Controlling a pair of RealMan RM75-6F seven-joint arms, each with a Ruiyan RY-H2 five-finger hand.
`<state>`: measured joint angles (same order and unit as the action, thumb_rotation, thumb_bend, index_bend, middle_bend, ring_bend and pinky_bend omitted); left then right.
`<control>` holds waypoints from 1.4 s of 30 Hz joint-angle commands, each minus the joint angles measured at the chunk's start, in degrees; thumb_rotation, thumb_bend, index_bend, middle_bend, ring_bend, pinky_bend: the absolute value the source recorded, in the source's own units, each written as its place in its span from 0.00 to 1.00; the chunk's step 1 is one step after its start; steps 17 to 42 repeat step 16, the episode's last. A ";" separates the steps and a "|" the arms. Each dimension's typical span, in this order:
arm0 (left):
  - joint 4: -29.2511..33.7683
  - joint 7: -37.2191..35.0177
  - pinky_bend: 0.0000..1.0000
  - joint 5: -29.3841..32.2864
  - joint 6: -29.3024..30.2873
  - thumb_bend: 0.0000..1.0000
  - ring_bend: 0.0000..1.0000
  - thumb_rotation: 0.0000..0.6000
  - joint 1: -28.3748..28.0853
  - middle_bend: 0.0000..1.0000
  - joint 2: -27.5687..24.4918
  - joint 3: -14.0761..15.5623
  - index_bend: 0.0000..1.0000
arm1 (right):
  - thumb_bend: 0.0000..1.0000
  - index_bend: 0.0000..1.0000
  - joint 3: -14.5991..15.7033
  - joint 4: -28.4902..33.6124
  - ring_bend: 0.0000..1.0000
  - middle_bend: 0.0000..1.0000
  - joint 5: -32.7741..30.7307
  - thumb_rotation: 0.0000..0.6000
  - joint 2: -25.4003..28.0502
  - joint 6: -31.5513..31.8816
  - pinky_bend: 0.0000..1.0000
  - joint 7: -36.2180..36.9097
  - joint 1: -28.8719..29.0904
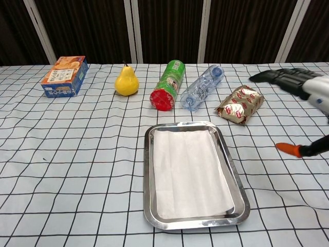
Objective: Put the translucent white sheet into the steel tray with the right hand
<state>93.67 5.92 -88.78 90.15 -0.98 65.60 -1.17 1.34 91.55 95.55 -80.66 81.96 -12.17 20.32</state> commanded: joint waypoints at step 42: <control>-0.46 1.02 0.00 -0.34 0.51 0.07 0.00 1.00 0.33 0.00 0.40 0.22 0.00 | 0.31 0.00 -0.24 6.77 0.00 0.00 -14.87 1.00 13.54 9.55 0.00 4.70 -14.97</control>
